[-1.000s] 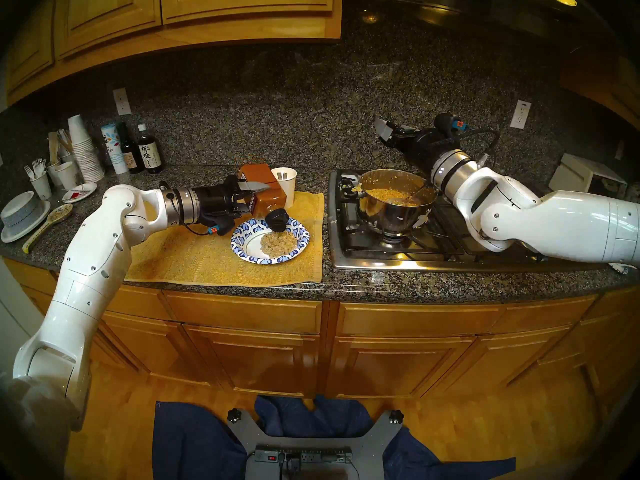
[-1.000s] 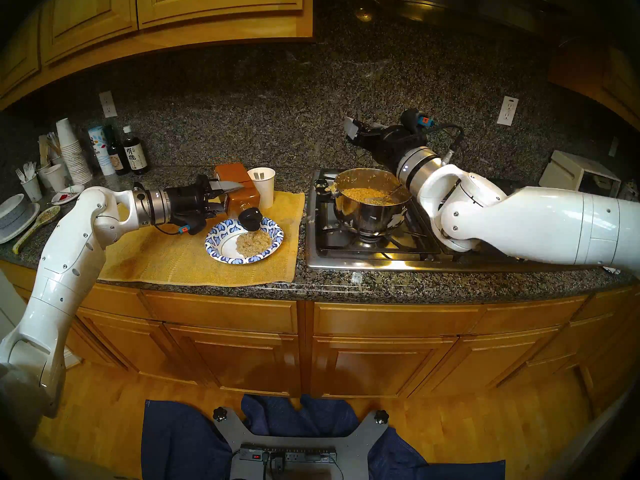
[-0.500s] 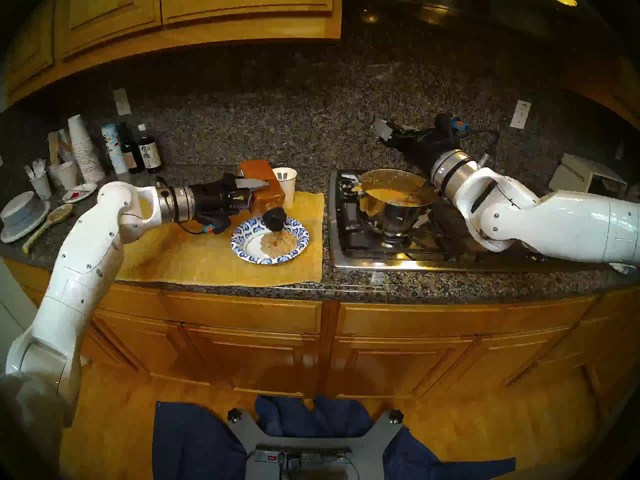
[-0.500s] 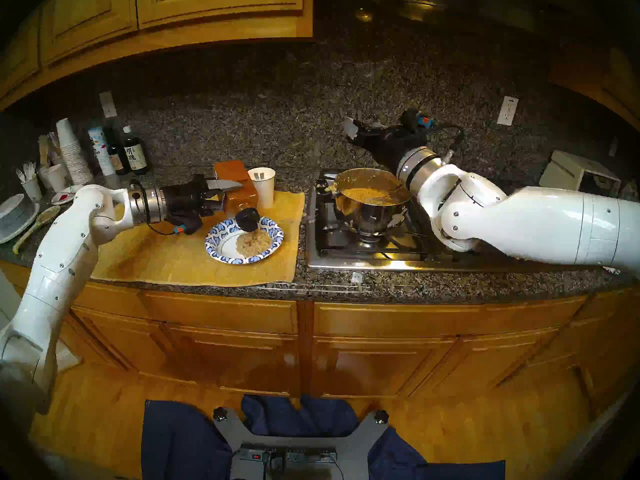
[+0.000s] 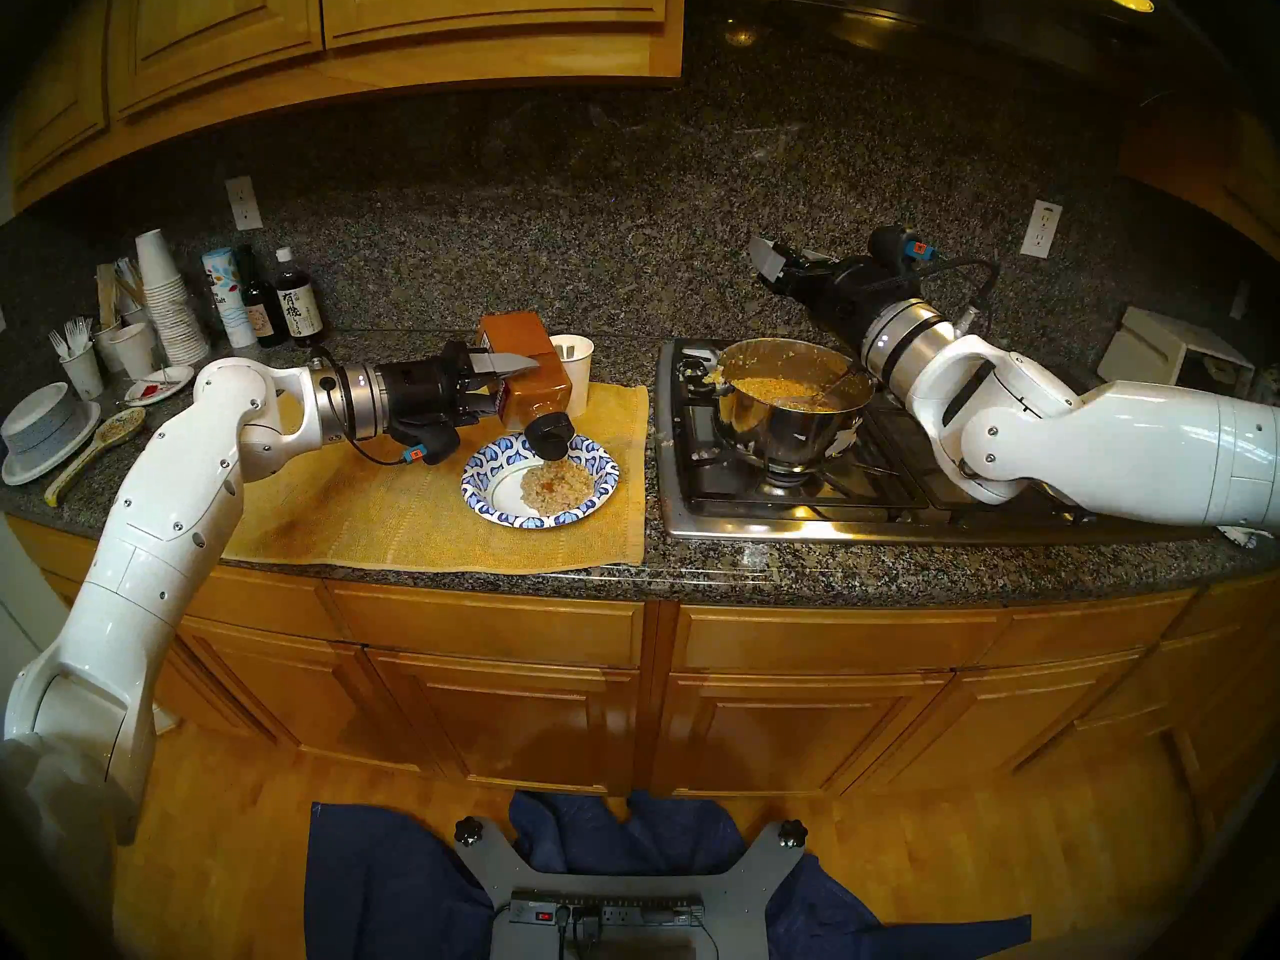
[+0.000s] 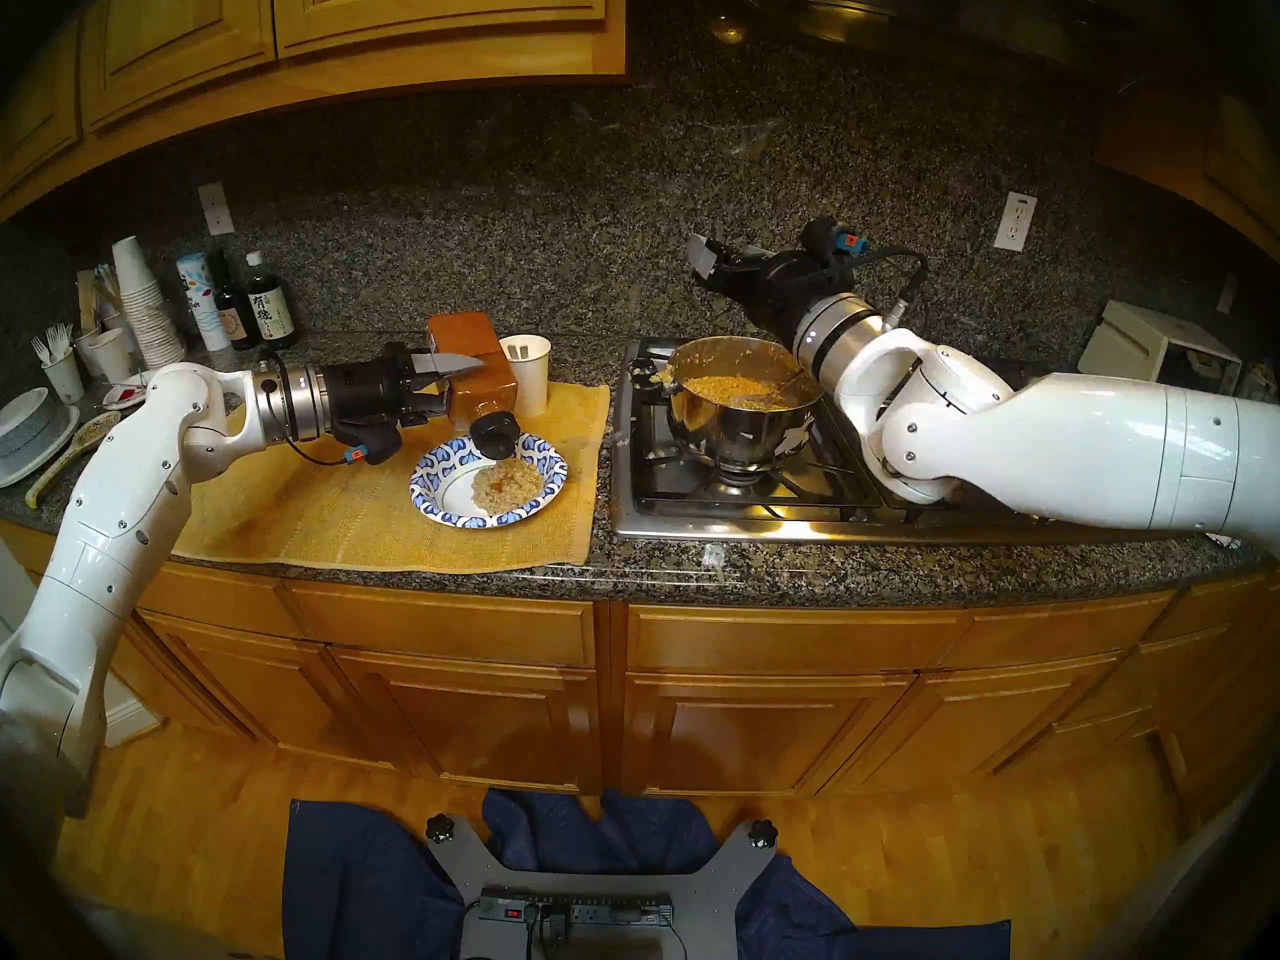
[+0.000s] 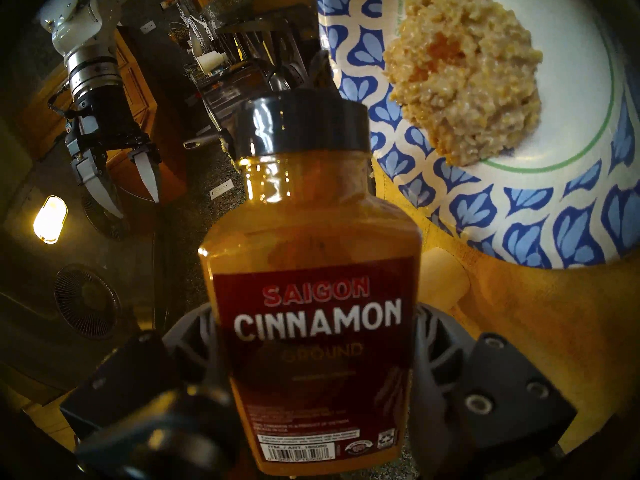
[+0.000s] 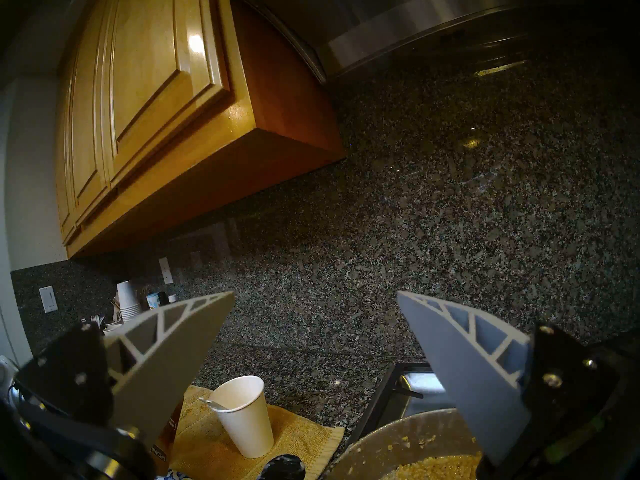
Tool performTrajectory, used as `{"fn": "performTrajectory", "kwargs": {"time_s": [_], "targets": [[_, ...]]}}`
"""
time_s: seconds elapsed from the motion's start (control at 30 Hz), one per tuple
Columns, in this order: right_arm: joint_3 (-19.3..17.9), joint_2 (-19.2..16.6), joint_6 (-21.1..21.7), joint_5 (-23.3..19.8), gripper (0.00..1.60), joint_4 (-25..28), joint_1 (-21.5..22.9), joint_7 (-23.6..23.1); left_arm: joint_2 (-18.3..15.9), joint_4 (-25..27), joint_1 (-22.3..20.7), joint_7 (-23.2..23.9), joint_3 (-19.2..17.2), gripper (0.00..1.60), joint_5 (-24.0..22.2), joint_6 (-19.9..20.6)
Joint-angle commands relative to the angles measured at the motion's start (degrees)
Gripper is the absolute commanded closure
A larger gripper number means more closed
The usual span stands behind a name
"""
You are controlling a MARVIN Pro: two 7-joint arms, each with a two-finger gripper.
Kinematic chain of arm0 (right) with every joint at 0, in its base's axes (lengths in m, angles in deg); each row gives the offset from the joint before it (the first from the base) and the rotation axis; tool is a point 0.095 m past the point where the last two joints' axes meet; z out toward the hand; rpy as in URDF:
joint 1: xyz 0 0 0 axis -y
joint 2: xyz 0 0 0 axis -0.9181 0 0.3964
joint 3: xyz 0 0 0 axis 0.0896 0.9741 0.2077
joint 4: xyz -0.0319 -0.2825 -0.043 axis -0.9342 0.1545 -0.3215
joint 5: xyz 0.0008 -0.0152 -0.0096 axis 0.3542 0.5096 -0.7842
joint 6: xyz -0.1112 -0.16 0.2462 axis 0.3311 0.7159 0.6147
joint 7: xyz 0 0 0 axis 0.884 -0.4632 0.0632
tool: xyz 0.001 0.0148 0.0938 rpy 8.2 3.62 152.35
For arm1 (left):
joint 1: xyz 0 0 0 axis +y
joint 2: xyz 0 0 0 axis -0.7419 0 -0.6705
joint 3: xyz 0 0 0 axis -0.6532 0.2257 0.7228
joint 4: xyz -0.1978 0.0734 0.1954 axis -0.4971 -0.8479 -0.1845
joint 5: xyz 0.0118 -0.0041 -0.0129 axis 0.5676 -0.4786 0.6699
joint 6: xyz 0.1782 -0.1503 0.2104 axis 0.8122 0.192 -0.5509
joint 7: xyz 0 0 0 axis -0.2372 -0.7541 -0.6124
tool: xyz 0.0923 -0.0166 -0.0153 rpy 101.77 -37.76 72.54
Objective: Scoop oatmeal into bowl, add cinnamon, and put a spoon inside bowl
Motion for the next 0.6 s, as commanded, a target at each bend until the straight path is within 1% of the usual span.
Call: {"fn": "performTrajectory", "kwargs": {"time_s": [0.0, 0.03, 0.1, 0.17, 0.2, 0.23, 0.4, 0.57], "targets": [[-1.72, 0.02, -0.82, 0.14, 0.0, 0.13, 1.84, 0.23, 0.22, -0.59, -3.61, -2.65, -1.14, 1.6, -2.22, 0.16], [-1.72, 0.02, -0.81, 0.15, 0.0, 0.13, 1.84, 0.24, 0.22, -0.73, -3.56, -2.71, -1.11, 1.6, -2.66, 0.16], [-1.71, 0.02, -0.8, 0.15, 0.0, 0.13, 1.83, 0.23, 0.84, -1.31, -2.91, -1.78, -1.6, 1.6, -6.13, 0.16], [-1.71, 0.02, -0.8, 0.15, 0.0, 0.13, 1.83, 0.24, 0.87, -1.56, -2.69, -1.4, -1.84, 1.6, -6.98, 0.16], [-1.7, 0.02, -0.77, 0.14, 0.0, 0.12, 1.83, 0.21, 1.28, -1.79, -2.32, -1.01, -2.3, 1.6, -9.19, 0.16], [-1.7, 0.02, -0.77, 0.14, 0.0, 0.12, 1.83, 0.22, 0.97, -1.53, -2.27, -0.79, -2.38, 1.6, -9.68, 0.16], [-1.64, 0.04, -0.66, 0.13, 0.0, 0.06, 1.77, 0.11, 1.88, -1.47, -0.62, -0.51, -3.82, 1.6, -16.57, 0.16], [-1.6, 0.05, -0.63, 0.13, 0.0, 0.03, 1.75, 0.08, 1.22, -1.6, 1.34, 0.88, -5.15, 1.6, -22.81, 0.16]]}}
